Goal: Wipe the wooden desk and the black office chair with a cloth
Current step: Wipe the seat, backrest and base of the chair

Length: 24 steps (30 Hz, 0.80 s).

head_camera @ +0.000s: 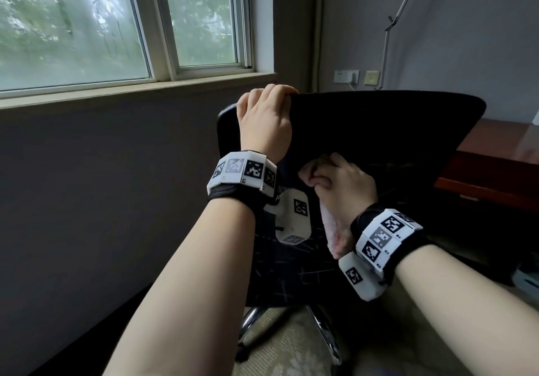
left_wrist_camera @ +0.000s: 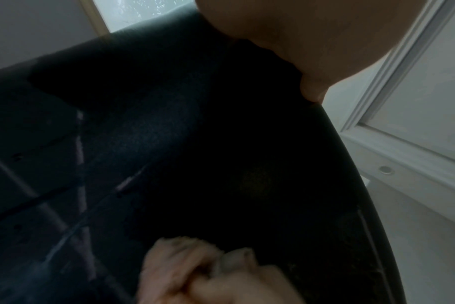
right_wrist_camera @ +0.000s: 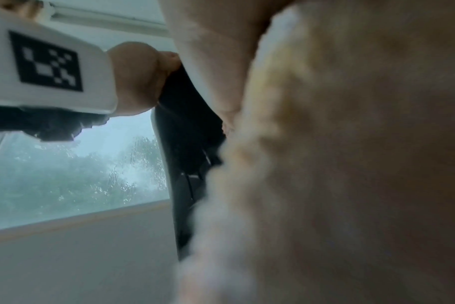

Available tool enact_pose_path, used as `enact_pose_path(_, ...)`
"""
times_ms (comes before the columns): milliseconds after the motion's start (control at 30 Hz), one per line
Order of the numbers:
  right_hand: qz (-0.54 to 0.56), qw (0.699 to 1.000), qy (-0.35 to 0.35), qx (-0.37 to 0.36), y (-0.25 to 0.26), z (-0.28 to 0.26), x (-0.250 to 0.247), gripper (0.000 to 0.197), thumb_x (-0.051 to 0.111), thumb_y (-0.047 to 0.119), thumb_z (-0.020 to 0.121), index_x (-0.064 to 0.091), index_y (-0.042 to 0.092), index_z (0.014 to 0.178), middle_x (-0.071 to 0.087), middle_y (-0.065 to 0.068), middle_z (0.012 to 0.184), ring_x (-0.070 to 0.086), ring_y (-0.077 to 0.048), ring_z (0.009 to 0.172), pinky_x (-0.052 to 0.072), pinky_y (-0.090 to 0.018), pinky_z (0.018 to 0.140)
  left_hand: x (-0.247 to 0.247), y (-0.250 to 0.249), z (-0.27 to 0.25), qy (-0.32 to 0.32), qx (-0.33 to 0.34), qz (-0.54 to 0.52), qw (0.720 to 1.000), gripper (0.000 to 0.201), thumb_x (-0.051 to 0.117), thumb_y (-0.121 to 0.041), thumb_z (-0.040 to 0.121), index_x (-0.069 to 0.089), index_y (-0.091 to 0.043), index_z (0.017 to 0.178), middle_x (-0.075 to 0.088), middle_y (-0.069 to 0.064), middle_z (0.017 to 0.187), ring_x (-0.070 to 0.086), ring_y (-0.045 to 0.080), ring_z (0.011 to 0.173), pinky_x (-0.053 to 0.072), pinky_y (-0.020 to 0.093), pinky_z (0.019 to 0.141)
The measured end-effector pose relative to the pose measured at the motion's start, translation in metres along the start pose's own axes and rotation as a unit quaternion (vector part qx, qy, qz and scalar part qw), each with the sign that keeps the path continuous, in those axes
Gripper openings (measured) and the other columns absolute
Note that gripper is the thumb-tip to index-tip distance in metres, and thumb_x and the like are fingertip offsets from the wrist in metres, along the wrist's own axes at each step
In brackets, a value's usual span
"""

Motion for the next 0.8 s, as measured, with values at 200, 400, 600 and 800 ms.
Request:
enact_pose_path(200, 0.002, 0.995, 0.097, 0.035, -0.004, -0.013, 0.003, 0.029, 0.053, 0.022, 0.084, 0.067, 0.029, 0.108, 0.052, 0.002, 0.118, 0.056, -0.022, 0.102, 0.045, -0.028, 0.076, -0.005, 0.001, -0.005, -0.002, 0.009, -0.001, 1.000, 0.025, 0.043, -0.017, 0.097, 0.064, -0.024, 0.109, 0.063, -0.009, 0.105, 0.047, 0.015, 0.105, 0.013, 0.017, 0.095)
enact_pose_path(400, 0.107, 0.980, -0.166, -0.015, 0.009, -0.005, -0.082, 0.014, 0.067, 0.018, 0.074, 0.072, 0.020, 0.087, 0.057, -0.002, 0.095, 0.061, -0.027, 0.081, 0.046, -0.028, 0.062, -0.005, 0.006, -0.002, -0.020, 0.004, -0.009, 1.000, 0.026, 0.043, -0.019, 0.093, 0.065, -0.024, 0.105, 0.064, -0.009, 0.102, 0.048, 0.015, 0.103, 0.013, 0.016, 0.093)
enact_pose_path(600, 0.095, 0.947, -0.306, -0.031, 0.002, 0.014, -0.129, 0.016, 0.064, 0.018, 0.075, 0.071, 0.017, 0.090, 0.059, -0.005, 0.102, 0.060, -0.027, 0.089, 0.049, -0.030, 0.067, -0.007, 0.016, 0.001, -0.035, -0.006, -0.033, 0.999, 0.027, 0.040, -0.020, 0.092, 0.066, -0.024, 0.100, 0.064, -0.013, 0.099, 0.048, 0.011, 0.100, 0.013, 0.014, 0.093)
enact_pose_path(800, 0.051, 0.958, -0.279, -0.035, -0.001, 0.018, -0.098, 0.008, 0.066, 0.020, 0.073, 0.068, 0.015, 0.080, 0.060, -0.007, 0.099, 0.059, -0.031, 0.090, 0.048, -0.034, 0.063, -0.007, 0.028, 0.009, -0.026, -0.039, -0.062, 0.997, 0.032, 0.038, -0.021, 0.085, 0.067, -0.023, 0.095, 0.064, -0.015, 0.097, 0.046, 0.006, 0.096, 0.014, 0.014, 0.090)
Point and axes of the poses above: each hand's wrist, its own z-axis towards the middle knuckle, its own x-axis out of the palm, y = z × x, the point moved 8 cm from there along z, towards the middle knuckle
